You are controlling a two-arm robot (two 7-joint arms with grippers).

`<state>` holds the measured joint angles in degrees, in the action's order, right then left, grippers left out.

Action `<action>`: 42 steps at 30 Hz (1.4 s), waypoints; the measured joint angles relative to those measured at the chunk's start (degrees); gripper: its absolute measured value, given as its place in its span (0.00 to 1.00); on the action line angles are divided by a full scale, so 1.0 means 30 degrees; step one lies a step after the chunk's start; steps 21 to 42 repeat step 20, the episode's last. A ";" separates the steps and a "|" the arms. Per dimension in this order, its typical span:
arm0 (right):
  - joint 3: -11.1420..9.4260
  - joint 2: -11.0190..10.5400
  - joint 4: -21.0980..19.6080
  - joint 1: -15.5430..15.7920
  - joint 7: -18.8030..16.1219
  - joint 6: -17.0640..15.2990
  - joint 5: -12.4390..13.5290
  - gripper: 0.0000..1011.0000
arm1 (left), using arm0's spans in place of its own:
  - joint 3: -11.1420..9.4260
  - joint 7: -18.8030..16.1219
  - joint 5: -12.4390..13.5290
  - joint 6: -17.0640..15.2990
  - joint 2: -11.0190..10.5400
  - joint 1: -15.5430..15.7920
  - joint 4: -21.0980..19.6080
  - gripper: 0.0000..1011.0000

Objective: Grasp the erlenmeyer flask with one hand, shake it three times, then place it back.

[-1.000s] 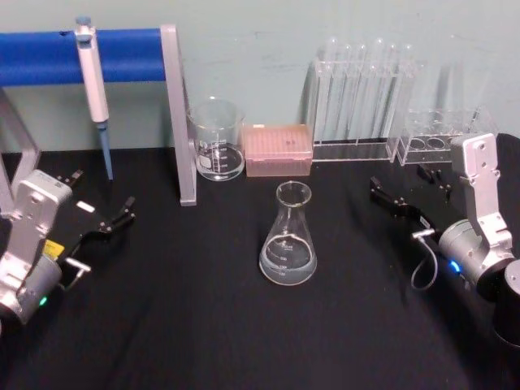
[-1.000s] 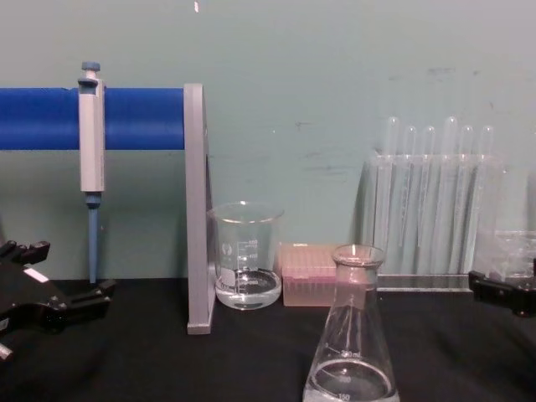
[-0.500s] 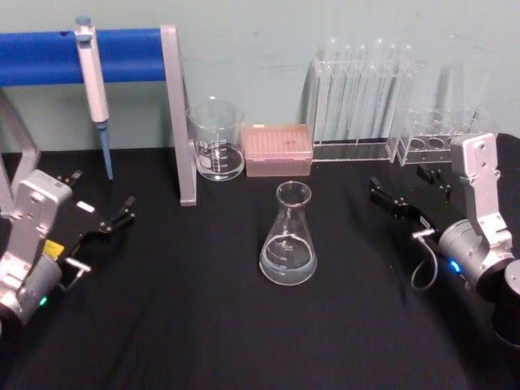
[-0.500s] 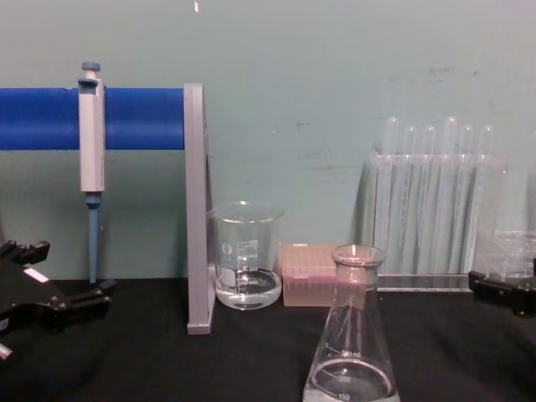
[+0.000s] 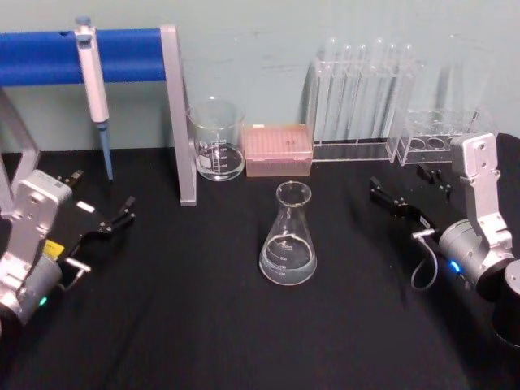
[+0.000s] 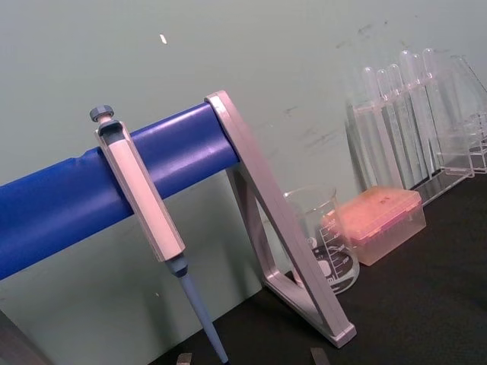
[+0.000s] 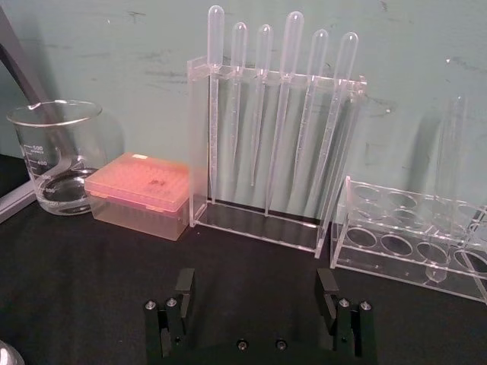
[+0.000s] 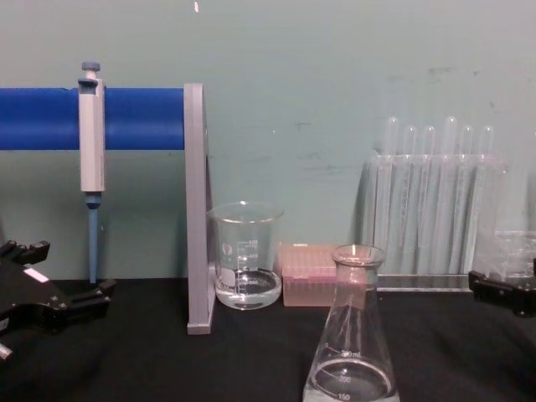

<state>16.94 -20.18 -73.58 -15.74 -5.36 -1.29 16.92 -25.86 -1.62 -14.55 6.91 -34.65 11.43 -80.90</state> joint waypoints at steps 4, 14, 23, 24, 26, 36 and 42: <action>0.0000 0.0000 0.0000 0.0001 0.0000 0.0000 0.0001 0.99 | 0.0000 0.0000 0.0001 0.0000 0.0000 -0.0001 0.0000 0.99; 0.0000 0.0000 0.0000 0.0001 0.0000 0.0000 0.0000 0.99 | 0.0001 0.0000 0.0000 0.0000 0.0000 -0.0001 0.0000 0.99; -0.0001 0.0000 0.0001 0.0001 0.0000 0.0000 0.0000 0.99 | 0.0000 0.0000 0.0000 0.0000 0.0000 -0.0002 0.0000 0.99; -0.0001 0.0000 0.0001 0.0001 0.0000 0.0000 0.0000 0.99 | 0.0000 0.0000 0.0000 0.0000 0.0000 -0.0002 0.0000 0.99; -0.0001 0.0000 0.0001 0.0001 0.0000 0.0000 0.0000 0.99 | 0.0000 0.0000 0.0000 0.0000 0.0000 -0.0002 0.0000 0.99; -0.0001 0.0000 0.0001 0.0001 0.0000 0.0000 0.0000 0.99 | 0.0000 0.0000 0.0000 0.0000 0.0000 -0.0002 0.0000 0.99; -0.0001 0.0000 0.0001 0.0001 0.0000 0.0000 0.0000 0.99 | 0.0000 0.0000 0.0000 0.0000 0.0000 -0.0002 0.0000 0.99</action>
